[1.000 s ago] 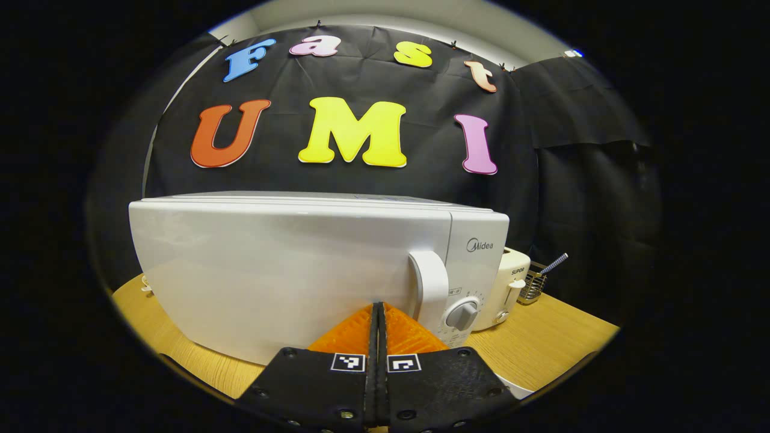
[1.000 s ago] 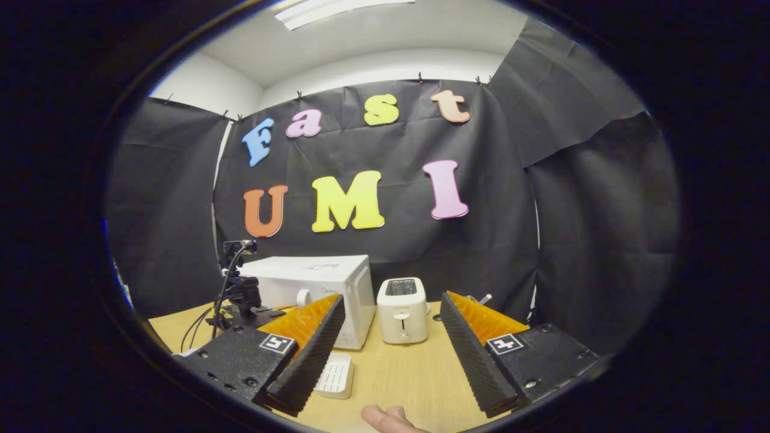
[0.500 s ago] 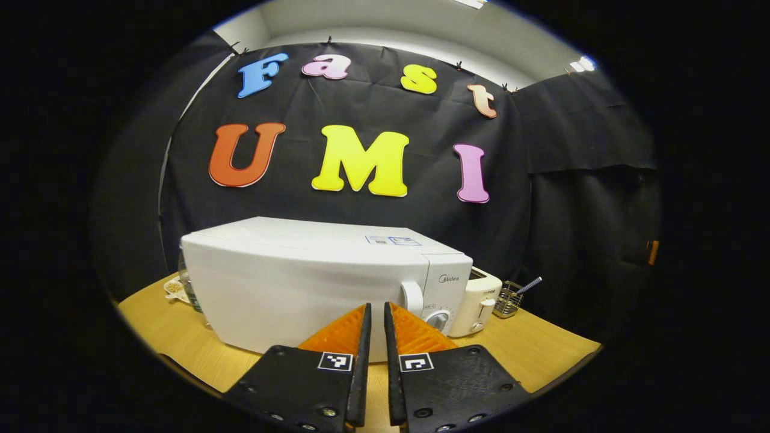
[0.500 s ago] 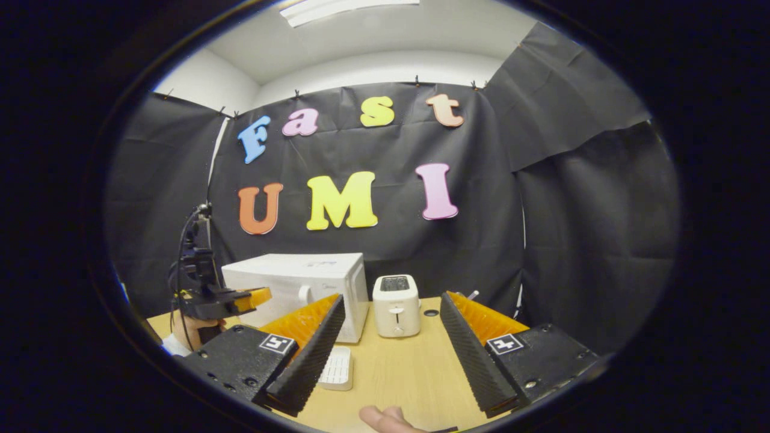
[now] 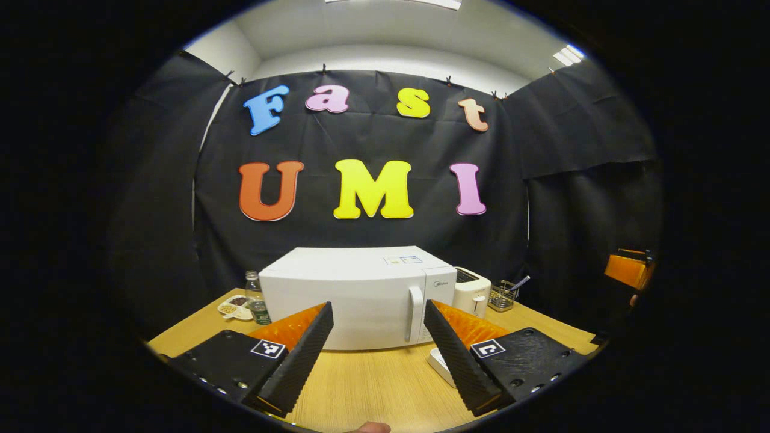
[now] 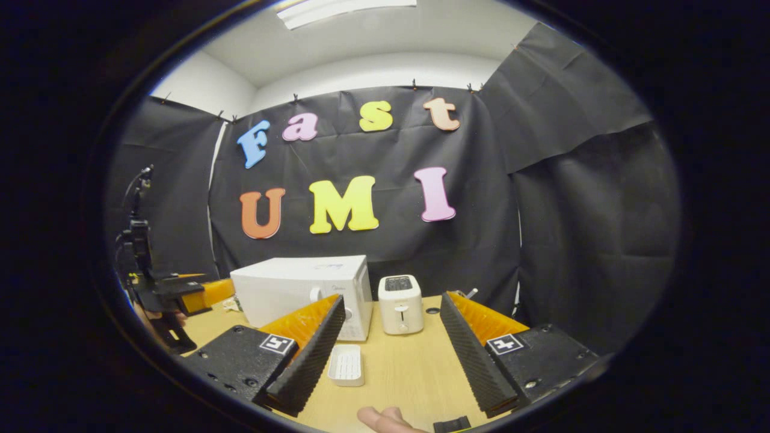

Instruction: Open the microwave oven with the left hand, put the food in, and close the microwave oven.

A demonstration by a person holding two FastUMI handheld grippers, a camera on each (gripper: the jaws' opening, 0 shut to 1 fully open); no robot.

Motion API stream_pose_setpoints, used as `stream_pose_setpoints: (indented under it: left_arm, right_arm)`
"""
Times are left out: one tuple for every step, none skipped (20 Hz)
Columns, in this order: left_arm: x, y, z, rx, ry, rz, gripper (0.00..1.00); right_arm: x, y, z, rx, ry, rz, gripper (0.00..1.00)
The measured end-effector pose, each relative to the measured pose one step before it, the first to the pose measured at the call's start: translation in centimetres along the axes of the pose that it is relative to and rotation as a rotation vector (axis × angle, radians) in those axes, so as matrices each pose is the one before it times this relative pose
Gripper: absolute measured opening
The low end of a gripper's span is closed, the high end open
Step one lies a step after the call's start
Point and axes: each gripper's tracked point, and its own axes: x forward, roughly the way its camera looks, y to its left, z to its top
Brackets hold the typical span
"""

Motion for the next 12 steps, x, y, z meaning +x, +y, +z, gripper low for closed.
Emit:
stream_pose_setpoints:
  left_arm:
    - [-1.249, 0.982, 0.412, -0.00855, -0.00141, 0.0359, 0.96]
    - [-1.165, 0.668, 0.466, -0.0064, -0.0024, 0.02412, 0.96]
    - [-1.233, 0.62, 0.426, -0.00346, 0.00035, 0.01259, 0.96]
    - [-1.084, 0.509, 0.224, -0.00133, 0.00132, 0.00717, 0.96]
    - [-1.001, 0.573, 0.409, 0.00421, -0.00015, 0.00634, 0.96]
    - [-0.985, 0.705, 0.601, 0.00278, -0.00861, 0.008, 0.96]
    - [-0.823, 0.552, 0.778, -0.00097, -0.01496, 0.00675, 0.96]
    - [-0.792, 0.589, 0.939, -0.00532, -0.01865, 0.01136, 0.96]
    - [-0.672, 0.236, 0.636, -0.00277, -0.00778, -0.00213, 0.95]
    - [-0.899, -0.049, 0.24, 0.00274, -0.00601, -0.00598, 0.95]
    - [-0.612, 0.168, 0.468, 0.00446, -0.00999, -0.00181, 0.93]
    - [-0.623, 0.213, 0.488, 0.00521, -0.01114, -0.00025, 0.93]
  right_arm:
    - [-0.328, -0.102, 0.351, 0.00405, -0.00141, -0.01083, 1.0]
    - [-0.3, -0.085, 0.42, 0.00682, -0.0044, -0.01303, 1.0]
    - [-0.357, 0.089, 0.201, 0.00175, 0.00093, -0.00918, 0.95]
    - [-0.407, 0.307, 0.279, 0.0, -0.00334, -0.00064, 1.0]
    - [-0.496, 0.365, 0.456, -0.00007, -0.00512, 0.0023, 0.94]
    - [-0.399, 0.299, 0.403, -0.00201, -0.00682, 0.00027, 0.94]
    - [-0.367, 0.195, 0.343, -0.00755, -0.0056, 0.0006, 1.0]
    - [-0.381, 0.229, 0.213, -0.01169, -0.00039, 0.00262, 1.0]
    - [-0.259, -0.059, 0.186, -0.00392, -0.00078, -0.00702, 1.0]
    - [-0.3, -0.109, 0.138, -0.00468, 0.00327, -0.0096, 1.0]
    - [-0.325, 0.099, -0.011, -0.00919, 0.00487, -0.0001, 1.0]
    - [-0.358, -0.006, 0.274, -0.00632, -0.0027, -0.00164, 1.0]
